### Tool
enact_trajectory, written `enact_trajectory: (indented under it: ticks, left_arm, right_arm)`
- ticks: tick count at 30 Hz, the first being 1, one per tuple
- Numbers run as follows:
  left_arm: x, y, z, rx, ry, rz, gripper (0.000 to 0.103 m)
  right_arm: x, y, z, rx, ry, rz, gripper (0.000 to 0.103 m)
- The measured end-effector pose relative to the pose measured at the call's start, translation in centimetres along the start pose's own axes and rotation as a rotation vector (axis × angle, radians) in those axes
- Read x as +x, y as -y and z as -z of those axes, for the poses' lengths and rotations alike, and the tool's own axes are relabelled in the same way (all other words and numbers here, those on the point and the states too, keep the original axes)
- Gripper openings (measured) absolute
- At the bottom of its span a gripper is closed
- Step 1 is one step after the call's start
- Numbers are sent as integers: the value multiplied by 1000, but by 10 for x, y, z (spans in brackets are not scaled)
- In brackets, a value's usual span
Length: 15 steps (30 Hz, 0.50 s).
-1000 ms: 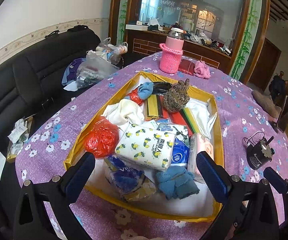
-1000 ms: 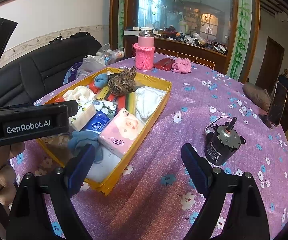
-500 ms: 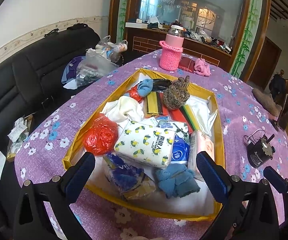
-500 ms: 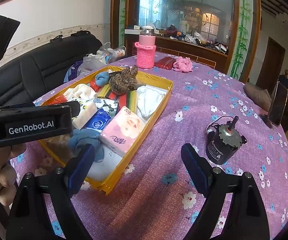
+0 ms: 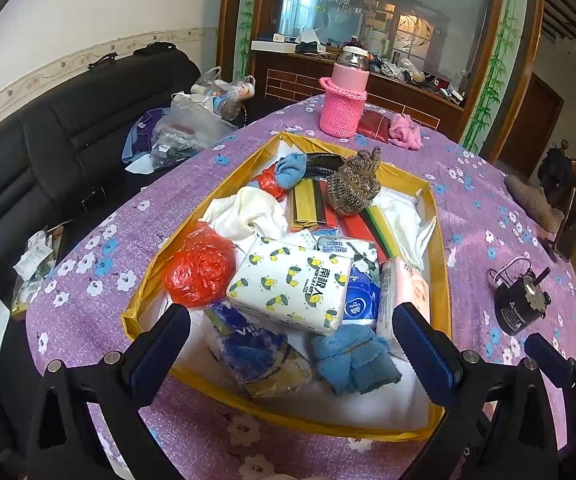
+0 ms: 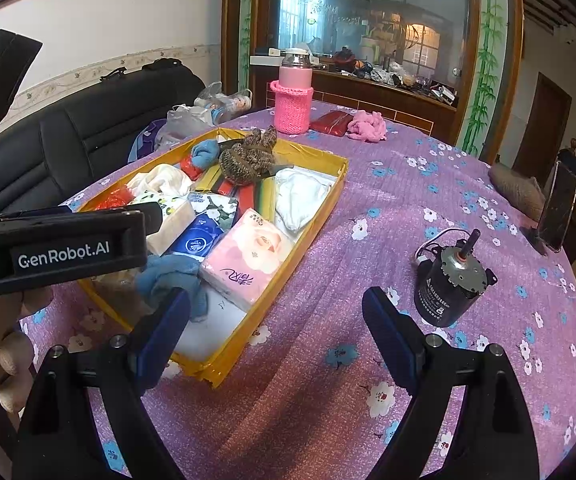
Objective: Organize soft objects
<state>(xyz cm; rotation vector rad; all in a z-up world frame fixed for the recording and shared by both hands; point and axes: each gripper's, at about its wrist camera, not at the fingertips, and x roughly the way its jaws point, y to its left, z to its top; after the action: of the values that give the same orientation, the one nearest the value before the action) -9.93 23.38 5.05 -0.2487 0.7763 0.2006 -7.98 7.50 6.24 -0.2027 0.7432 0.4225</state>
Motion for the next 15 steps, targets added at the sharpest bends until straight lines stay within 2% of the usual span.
enact_trajectory:
  ticks: [11,15]
  left_arm:
    - [-15,17,-3,39,30,8,103]
    - [-18,33,-5,83,-26,33,103]
  right_arm:
    - [-9,4,-1,-1,11,-6,89]
    - [-19,16,-2,27,34,1,88]
